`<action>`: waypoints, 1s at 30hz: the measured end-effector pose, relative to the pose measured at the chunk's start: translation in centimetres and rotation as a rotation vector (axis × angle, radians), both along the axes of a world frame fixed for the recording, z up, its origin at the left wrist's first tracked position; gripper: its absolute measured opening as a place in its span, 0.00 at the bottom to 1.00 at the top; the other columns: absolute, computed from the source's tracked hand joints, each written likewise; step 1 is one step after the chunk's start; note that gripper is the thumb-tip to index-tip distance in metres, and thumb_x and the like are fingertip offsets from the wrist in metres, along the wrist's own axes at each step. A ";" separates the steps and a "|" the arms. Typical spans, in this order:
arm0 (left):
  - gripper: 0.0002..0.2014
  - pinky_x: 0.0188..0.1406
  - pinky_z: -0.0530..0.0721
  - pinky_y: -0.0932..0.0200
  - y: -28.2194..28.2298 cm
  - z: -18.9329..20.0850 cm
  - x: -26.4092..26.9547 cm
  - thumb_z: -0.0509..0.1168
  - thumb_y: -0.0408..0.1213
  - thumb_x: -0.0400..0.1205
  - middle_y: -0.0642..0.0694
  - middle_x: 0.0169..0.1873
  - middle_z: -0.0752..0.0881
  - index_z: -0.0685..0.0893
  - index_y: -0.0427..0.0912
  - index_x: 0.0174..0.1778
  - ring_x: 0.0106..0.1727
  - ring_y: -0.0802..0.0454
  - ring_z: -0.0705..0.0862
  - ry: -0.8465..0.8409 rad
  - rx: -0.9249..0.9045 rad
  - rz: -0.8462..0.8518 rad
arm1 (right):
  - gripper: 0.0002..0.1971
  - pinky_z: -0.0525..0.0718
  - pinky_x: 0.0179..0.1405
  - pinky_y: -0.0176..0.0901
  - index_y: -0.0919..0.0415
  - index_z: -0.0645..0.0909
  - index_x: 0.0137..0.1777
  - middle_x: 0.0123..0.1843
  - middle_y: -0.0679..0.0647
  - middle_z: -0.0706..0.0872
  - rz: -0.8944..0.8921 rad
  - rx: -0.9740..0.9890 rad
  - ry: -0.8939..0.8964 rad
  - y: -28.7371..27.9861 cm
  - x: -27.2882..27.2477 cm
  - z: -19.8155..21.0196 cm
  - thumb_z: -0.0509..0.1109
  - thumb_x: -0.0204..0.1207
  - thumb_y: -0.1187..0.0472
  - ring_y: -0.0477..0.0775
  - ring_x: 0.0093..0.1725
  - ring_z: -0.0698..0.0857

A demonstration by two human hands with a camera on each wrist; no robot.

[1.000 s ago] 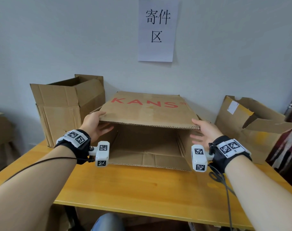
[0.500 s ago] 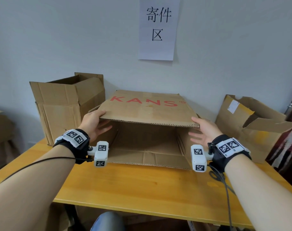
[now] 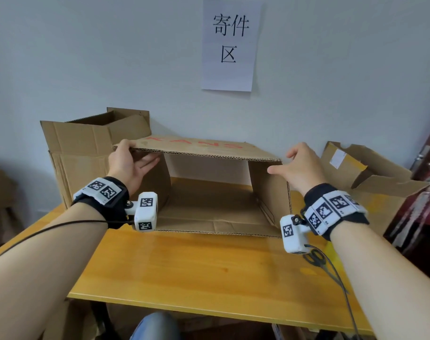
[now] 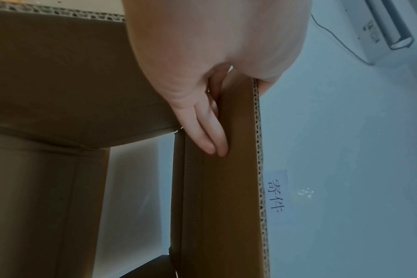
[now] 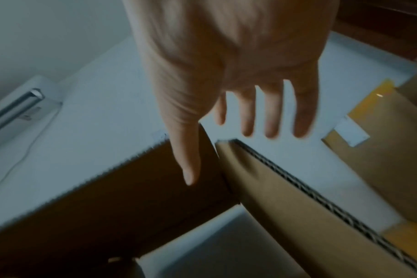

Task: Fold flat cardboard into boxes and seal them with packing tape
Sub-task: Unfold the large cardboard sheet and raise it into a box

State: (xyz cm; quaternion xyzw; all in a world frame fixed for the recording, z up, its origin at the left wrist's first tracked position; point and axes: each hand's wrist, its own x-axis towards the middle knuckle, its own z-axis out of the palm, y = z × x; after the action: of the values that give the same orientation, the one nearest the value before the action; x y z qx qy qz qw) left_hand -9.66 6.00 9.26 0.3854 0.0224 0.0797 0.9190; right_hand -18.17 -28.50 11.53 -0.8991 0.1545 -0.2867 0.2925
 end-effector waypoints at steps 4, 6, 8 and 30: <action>0.07 0.56 0.90 0.38 -0.4 0.8 -0.6 0.60 0.34 0.87 0.37 0.55 0.89 0.76 0.38 0.59 0.54 0.33 0.92 -0.042 0.010 -0.032 | 0.47 0.83 0.64 0.59 0.53 0.64 0.79 0.71 0.56 0.77 0.021 0.071 0.251 -0.3 -0.1 -2.3 0.85 0.63 0.47 0.62 0.66 0.81; 0.08 0.56 0.90 0.40 -0.6 1.2 -0.8 0.63 0.38 0.88 0.36 0.57 0.89 0.78 0.39 0.60 0.54 0.33 0.92 -0.060 0.021 -0.042 | 0.43 0.81 0.68 0.56 0.60 0.63 0.83 0.76 0.60 0.77 0.014 0.121 0.366 -0.4 -0.5 -4.0 0.81 0.72 0.52 0.64 0.71 0.80; 0.11 0.57 0.90 0.41 -0.6 1.5 -1.1 0.65 0.41 0.88 0.36 0.58 0.89 0.79 0.39 0.60 0.54 0.35 0.92 -0.093 0.043 -0.067 | 0.31 0.79 0.66 0.55 0.66 0.69 0.78 0.75 0.64 0.78 -0.021 0.165 0.423 -0.4 -0.9 -5.8 0.75 0.79 0.55 0.65 0.69 0.81; 0.37 0.77 0.70 0.40 1.7 -1.5 0.1 0.69 0.43 0.81 0.37 0.81 0.63 0.61 0.51 0.85 0.78 0.36 0.68 0.140 1.064 0.386 | 0.20 0.85 0.64 0.63 0.58 0.78 0.67 0.60 0.57 0.88 -0.018 1.194 -0.174 -4.2 0.1 -3.1 0.75 0.80 0.49 0.61 0.57 0.88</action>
State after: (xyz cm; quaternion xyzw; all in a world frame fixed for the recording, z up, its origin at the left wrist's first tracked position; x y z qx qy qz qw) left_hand -9.58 7.69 7.75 0.7885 0.1102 0.2209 0.5634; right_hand -18.06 -32.71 8.41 -0.5513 0.2720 -0.2254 0.7558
